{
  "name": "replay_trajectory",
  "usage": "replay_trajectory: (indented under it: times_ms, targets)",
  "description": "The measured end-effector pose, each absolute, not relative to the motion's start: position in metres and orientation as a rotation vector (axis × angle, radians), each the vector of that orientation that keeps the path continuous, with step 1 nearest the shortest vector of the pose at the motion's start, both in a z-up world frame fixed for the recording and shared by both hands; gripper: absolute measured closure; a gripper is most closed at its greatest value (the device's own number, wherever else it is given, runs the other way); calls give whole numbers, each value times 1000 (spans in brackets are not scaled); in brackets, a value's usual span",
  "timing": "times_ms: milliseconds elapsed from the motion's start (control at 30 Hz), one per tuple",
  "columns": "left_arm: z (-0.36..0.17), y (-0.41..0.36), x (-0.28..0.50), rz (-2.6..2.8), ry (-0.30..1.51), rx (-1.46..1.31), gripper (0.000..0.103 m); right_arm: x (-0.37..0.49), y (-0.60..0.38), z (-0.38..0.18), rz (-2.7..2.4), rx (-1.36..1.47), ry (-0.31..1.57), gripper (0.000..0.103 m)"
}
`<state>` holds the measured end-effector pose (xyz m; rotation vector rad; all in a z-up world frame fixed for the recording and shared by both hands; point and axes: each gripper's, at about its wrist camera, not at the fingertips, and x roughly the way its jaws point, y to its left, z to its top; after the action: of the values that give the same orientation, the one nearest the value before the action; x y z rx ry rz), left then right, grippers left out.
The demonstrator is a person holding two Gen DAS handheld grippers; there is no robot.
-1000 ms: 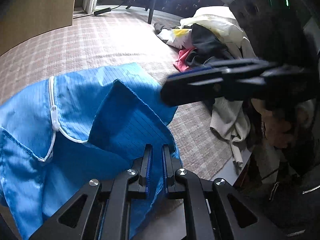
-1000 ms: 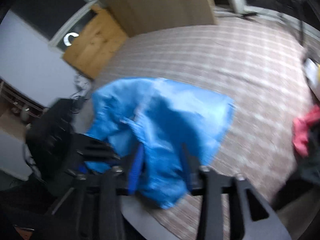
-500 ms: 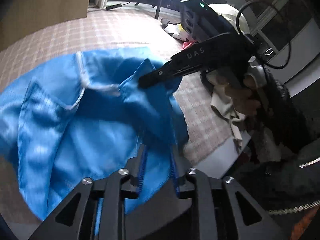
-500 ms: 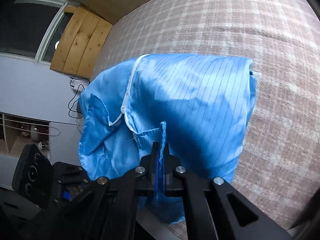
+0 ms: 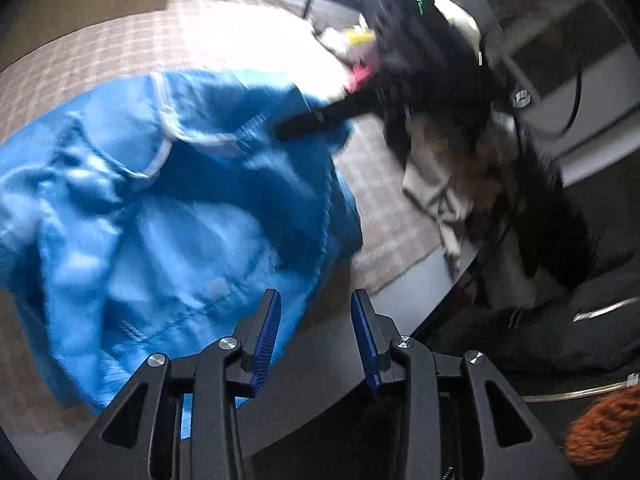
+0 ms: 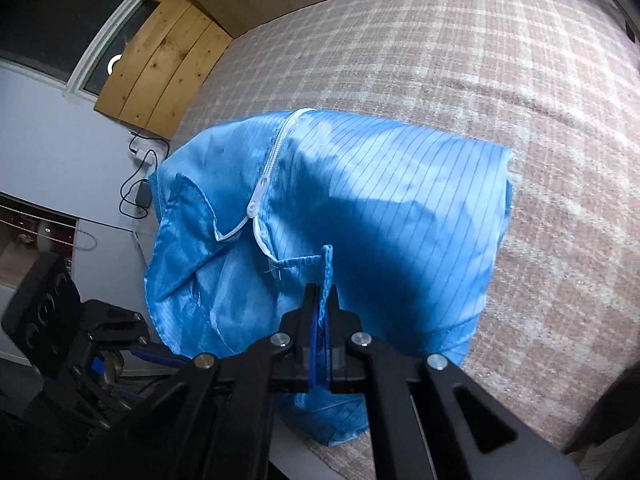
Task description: Fold clothes
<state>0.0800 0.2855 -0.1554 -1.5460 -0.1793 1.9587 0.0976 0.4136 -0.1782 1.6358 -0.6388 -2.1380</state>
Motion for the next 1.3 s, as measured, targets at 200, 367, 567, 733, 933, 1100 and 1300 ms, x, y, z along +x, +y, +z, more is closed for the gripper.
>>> replay_trajectory:
  times_ms: [200, 367, 567, 733, 933, 1100, 1300]
  targets:
    - [-165, 312, 83, 2058, 14, -1555, 102, 92, 403, -178, -2139, 1711, -556, 99]
    - [-163, 321, 87, 2090, 90, -1537, 102, 89, 388, -179, -2062, 1844, -468, 88]
    - [-166, 336, 90, 2108, 157, -1530, 102, 92, 367, -187, -1885, 1953, -455, 81]
    - [-154, 338, 99, 2267, 258, -1444, 103, 98, 367, -184, -1858, 1860, -572, 100]
    - [-108, 304, 94, 2615, 368, -1316, 103, 100, 421, -159, -1972, 1461, -1082, 101]
    - [-102, 300, 89, 2748, 518, -1207, 103, 107, 417, -152, -2107, 1310, -1119, 101]
    - [-163, 327, 111, 2626, 595, -1249, 103, 132, 444, -197, -2067, 1294, -1261, 101]
